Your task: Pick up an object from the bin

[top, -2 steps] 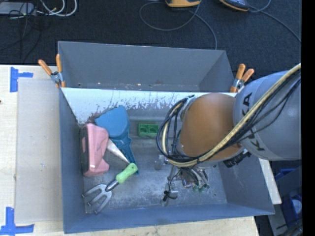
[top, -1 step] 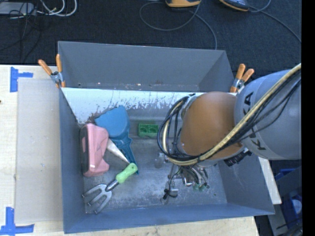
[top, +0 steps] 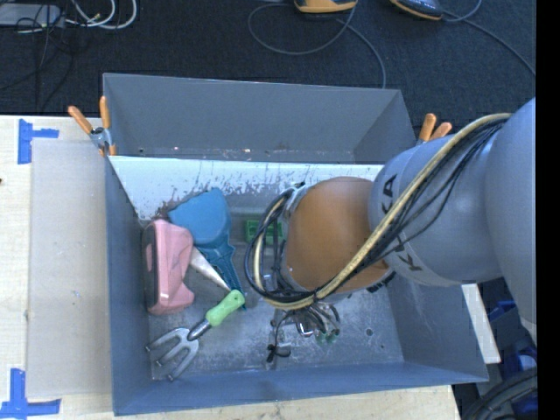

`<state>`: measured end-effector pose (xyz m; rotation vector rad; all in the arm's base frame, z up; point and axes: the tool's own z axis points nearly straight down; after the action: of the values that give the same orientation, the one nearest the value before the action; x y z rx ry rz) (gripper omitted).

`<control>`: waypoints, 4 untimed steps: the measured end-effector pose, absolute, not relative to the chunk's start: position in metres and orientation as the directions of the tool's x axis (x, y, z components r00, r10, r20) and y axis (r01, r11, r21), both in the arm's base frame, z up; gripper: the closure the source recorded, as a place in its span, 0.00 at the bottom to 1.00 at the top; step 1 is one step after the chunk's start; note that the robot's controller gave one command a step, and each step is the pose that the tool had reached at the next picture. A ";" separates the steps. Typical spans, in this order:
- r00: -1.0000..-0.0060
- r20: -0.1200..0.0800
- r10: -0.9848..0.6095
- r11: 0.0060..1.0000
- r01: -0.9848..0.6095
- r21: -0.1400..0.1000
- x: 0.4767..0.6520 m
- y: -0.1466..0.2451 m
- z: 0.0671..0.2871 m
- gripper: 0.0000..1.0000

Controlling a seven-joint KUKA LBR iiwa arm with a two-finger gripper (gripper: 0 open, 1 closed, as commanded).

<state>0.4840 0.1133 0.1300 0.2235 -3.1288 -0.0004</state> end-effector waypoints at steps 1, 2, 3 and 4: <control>-0.932 0.005 -0.362 0.932 -0.362 0.002 0.508 0.175 0.136 0.00; -0.846 0.005 -0.533 0.846 -0.533 0.003 0.502 0.194 0.129 0.00; -0.677 0.004 -0.736 0.677 -0.736 0.004 0.500 0.200 0.077 0.00; -0.701 0.003 -0.714 0.701 -0.714 0.004 0.539 0.150 0.070 1.00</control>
Offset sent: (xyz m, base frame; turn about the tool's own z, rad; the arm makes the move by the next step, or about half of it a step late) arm 0.0155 0.0850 -0.0031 -0.4424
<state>0.5390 0.1500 0.0703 1.2139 -2.8932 -0.0040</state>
